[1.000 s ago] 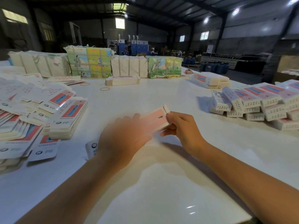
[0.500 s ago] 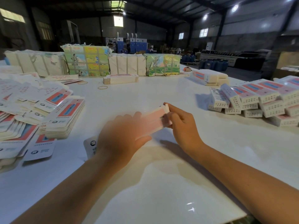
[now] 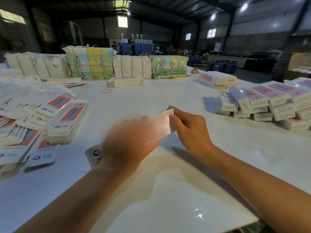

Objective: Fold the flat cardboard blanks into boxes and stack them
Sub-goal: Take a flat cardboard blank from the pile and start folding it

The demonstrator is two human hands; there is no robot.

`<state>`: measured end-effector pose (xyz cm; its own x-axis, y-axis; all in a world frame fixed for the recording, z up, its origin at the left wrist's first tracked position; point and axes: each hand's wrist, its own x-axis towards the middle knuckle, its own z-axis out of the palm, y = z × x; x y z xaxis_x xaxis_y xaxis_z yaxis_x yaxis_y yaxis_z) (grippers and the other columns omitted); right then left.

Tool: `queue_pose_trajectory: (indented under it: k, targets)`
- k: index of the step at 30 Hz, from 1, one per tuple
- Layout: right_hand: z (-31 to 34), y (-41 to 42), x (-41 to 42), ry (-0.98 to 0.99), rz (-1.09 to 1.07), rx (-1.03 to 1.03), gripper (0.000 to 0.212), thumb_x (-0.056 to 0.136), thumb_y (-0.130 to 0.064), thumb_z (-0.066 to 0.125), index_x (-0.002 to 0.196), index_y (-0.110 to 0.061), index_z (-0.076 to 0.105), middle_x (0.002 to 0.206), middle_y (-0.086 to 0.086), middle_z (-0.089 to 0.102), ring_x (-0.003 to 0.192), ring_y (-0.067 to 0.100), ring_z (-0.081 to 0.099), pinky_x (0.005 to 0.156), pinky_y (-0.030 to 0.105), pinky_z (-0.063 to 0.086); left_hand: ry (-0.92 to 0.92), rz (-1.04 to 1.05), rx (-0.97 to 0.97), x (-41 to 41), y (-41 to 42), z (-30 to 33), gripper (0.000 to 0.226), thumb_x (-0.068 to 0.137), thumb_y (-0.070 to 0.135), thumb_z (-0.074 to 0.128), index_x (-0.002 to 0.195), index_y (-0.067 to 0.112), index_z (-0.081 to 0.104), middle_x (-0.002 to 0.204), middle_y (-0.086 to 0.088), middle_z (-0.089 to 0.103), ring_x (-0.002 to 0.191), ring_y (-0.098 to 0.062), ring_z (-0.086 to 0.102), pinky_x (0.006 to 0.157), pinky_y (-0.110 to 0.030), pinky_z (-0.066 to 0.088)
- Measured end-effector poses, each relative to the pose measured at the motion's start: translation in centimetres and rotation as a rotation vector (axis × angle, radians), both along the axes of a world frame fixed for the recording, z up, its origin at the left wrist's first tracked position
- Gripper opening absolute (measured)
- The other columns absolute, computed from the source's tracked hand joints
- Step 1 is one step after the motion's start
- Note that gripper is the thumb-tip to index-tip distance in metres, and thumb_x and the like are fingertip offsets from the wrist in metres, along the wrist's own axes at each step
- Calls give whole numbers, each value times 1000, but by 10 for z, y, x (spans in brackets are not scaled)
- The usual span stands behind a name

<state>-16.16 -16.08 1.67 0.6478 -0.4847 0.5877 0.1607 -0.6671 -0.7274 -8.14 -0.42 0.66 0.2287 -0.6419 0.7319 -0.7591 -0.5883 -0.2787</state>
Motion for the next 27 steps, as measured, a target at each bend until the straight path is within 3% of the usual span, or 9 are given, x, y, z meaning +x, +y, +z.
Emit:
queue_pose_trajectory:
  k: [2,5,8,11,15,17,20,25,27]
  targets:
    - [3,0,1,-35,34,137,27,96,-14,49,91,4,69,81,16,69,77,32,65,77,50,52,-24,-5,2,-1,0,1,65,75,54,49,102,-2,67,72,-13,63,55,-25,57,49,-26,45]
    - [1,2,3,-63,-21,174,27,96,-12,50,86,6,68,77,10,69,72,22,66,71,41,54,-42,-22,-2,-4,-2,1,63,75,52,48,101,-2,67,70,-13,63,54,-24,57,48,-26,46]
    - [-5,2,3,-16,-107,-25,27,98,-17,48,102,-2,71,85,3,71,75,18,67,68,17,52,-18,-37,-4,-5,-4,0,65,79,54,45,101,-4,67,68,-13,62,53,-25,56,46,-27,48]
    - [-5,3,3,0,-136,-90,31,99,-20,46,122,-9,64,100,3,71,83,13,67,78,19,54,-17,-15,-5,-5,-5,0,65,81,52,38,102,-2,67,68,-12,60,53,-25,54,45,-28,45]
    - [-4,7,8,7,3,159,43,99,-20,46,142,-16,42,115,-9,60,91,3,59,76,1,42,19,14,-42,-1,-4,1,68,81,55,37,105,-2,66,71,-13,62,55,-27,57,47,-27,44]
    - [-3,6,9,4,32,225,41,98,-23,48,139,-17,47,119,-13,58,99,3,58,83,6,44,76,8,-81,0,-2,2,70,80,55,38,105,-5,65,73,-16,63,56,-29,59,47,-29,47]
    - [-6,8,6,-8,-14,22,26,99,-22,45,115,-17,65,98,-9,67,82,3,62,75,8,46,108,1,-89,1,-2,2,69,81,54,38,105,-6,64,73,-17,63,55,-30,59,46,-30,47]
    - [-7,7,4,-60,-55,-177,28,99,-18,46,115,-14,68,102,-1,71,88,11,63,76,19,48,117,-31,-88,5,-1,2,67,83,51,40,105,-7,64,72,-17,62,55,-31,58,47,-30,47]
    - [-5,4,3,-33,-40,-167,28,99,-20,47,118,-16,66,106,-1,70,89,11,62,75,15,47,129,-49,-81,7,1,4,67,82,51,40,106,-7,64,73,-17,62,56,-32,59,47,-30,47]
